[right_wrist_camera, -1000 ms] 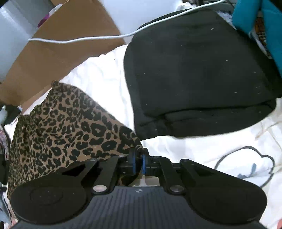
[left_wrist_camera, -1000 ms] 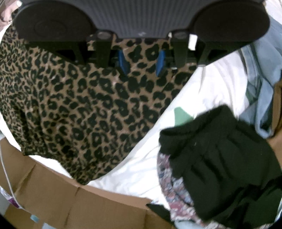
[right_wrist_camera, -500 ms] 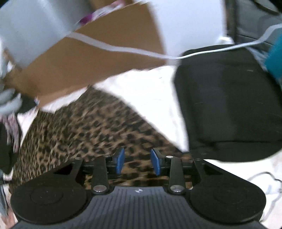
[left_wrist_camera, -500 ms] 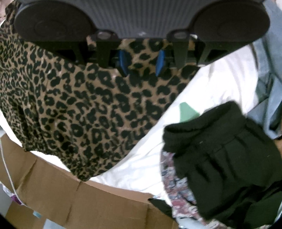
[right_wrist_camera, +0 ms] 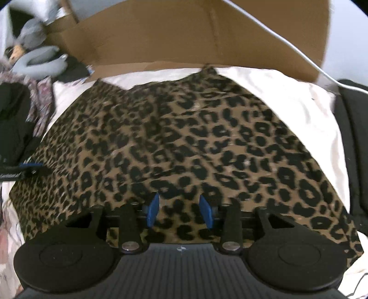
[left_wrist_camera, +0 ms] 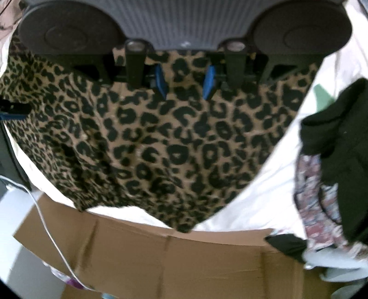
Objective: Fold clothes
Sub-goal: 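Smooth the garment flat on the sheet with both open grippers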
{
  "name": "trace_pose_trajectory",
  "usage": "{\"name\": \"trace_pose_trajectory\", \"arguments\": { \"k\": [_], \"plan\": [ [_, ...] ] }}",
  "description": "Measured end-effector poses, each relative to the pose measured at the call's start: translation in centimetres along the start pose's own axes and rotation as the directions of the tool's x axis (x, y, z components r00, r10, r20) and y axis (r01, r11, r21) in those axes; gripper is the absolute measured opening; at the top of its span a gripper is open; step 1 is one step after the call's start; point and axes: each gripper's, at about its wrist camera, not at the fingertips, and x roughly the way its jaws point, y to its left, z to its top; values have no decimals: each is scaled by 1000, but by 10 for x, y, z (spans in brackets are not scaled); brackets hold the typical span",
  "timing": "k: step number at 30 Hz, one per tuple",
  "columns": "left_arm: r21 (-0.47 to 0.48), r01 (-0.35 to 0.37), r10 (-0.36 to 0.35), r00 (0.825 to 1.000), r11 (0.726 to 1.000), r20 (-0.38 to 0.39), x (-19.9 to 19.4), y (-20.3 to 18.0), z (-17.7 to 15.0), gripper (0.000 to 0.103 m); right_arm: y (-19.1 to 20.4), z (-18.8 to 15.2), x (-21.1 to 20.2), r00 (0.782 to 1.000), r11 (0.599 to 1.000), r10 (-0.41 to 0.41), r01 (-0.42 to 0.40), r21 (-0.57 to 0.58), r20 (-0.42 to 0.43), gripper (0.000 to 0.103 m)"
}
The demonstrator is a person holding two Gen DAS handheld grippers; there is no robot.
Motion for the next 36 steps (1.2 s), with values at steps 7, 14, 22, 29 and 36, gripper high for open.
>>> {"name": "trace_pose_trajectory", "arguments": {
  "k": [7, 14, 22, 29, 36],
  "plan": [
    [49, -16, 19, 998, 999, -64, 11, -7, -22, 38, 19, -29, 17, 997, 995, -47, 41, -92, -66, 56],
    [77, -53, 60, 994, 996, -90, -5, 3, -43, 39, 19, -45, 8, 989, 989, -99, 86, -118, -110, 63],
    [92, -95, 106, 987, 991, -124, -23, 18, -64, 40, 17, -74, -3, 973, 990, -130, 119, -71, -189, 70],
    [38, -169, 172, 977, 985, -123, -46, 45, -63, 40, 21, -71, -27, 964, 993, -109, 116, 14, -241, 70],
    [-49, -233, 227, 967, 971, -116, -68, 78, -59, 40, 52, -45, -50, 964, 999, -40, 45, 15, -263, 70]
  ]
}}
